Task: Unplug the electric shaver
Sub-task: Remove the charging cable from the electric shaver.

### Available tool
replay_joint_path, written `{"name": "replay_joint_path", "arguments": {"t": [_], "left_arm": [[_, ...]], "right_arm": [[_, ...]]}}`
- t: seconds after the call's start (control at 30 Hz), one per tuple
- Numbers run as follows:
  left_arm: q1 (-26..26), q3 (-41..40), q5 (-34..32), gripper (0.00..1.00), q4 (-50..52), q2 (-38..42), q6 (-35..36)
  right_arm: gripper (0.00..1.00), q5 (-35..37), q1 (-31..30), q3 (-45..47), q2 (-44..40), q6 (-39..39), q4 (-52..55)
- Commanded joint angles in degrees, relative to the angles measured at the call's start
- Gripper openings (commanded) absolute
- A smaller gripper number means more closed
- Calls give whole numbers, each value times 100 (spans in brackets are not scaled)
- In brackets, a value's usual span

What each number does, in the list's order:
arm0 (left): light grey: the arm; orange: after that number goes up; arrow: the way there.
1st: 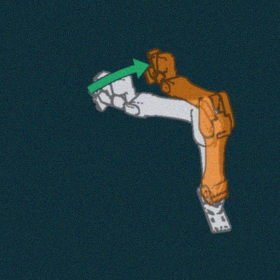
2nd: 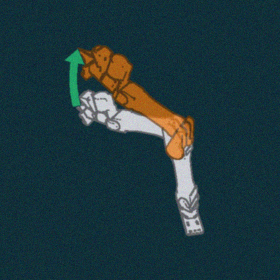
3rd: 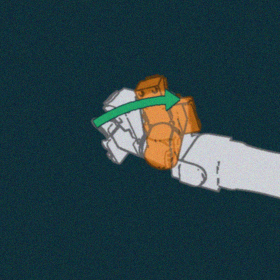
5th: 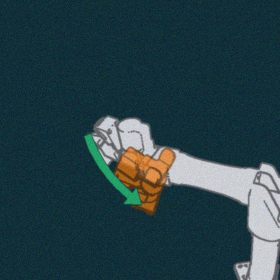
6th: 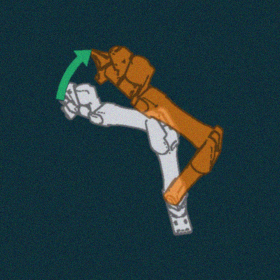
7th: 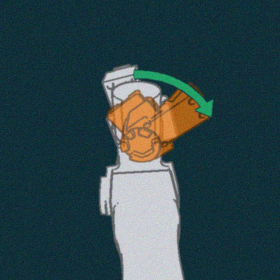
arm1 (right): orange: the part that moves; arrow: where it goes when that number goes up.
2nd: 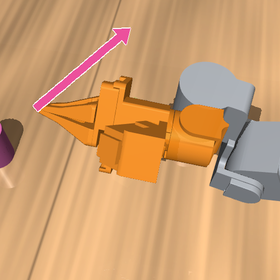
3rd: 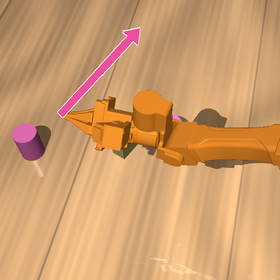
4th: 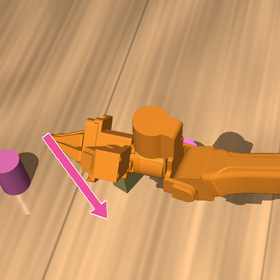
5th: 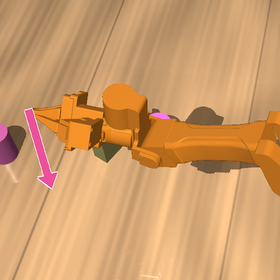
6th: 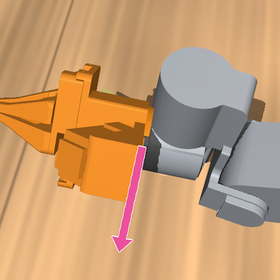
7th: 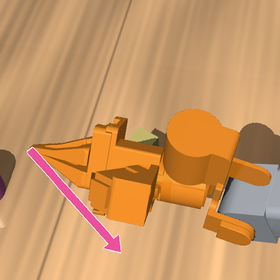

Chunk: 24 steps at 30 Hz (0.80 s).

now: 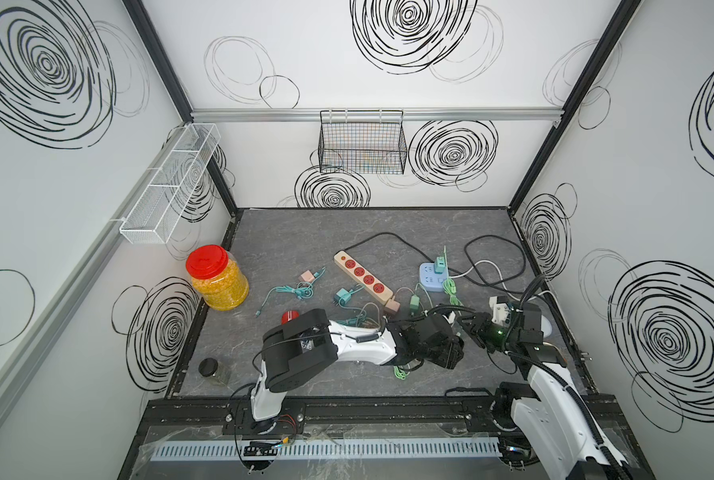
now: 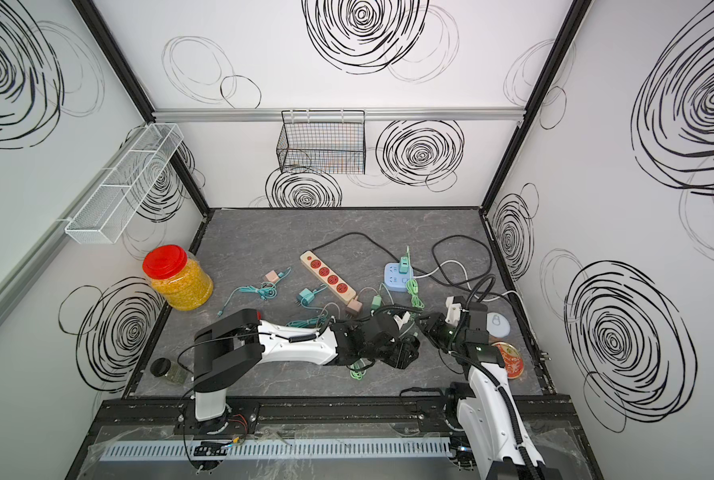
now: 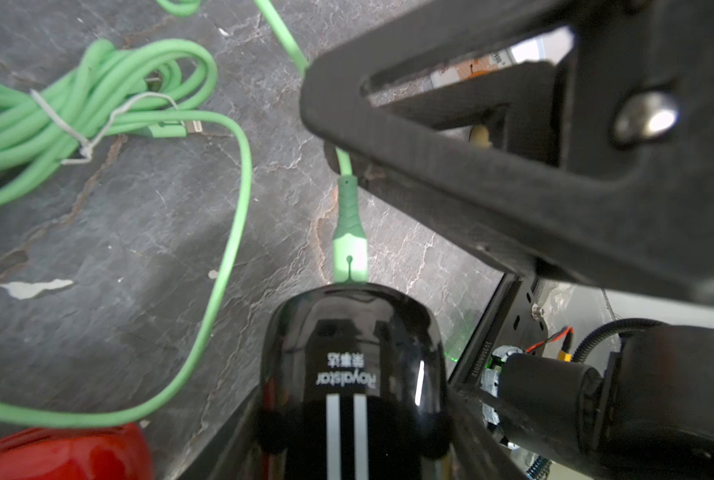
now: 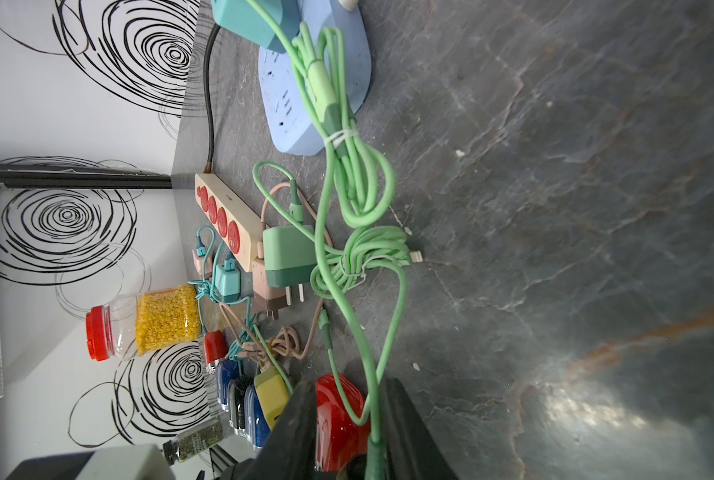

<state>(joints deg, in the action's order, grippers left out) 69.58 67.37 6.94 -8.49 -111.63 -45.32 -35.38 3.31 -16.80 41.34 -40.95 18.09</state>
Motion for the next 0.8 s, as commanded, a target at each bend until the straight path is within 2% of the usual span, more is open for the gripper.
{"name": "replay_joint_path", "arguments": {"t": [0.0,0.13,0.27,0.4,0.77], "left_arm": [[-32,-31,141,26,-476,241,-65],[-32,-23,193,26,-537,230,-100],[-32,-46,167,26,-532,239,-116],[-34,-109,167,25,-555,255,-126],[-6,-365,141,23,-616,355,-196]], "right_arm": [[27,-135,-59,48,44,-83,-194],[24,-162,-67,69,71,-108,-236],[12,-124,-62,69,85,-107,-262],[5,6,-71,63,167,-65,-295],[3,784,87,-108,549,191,-374]]}}
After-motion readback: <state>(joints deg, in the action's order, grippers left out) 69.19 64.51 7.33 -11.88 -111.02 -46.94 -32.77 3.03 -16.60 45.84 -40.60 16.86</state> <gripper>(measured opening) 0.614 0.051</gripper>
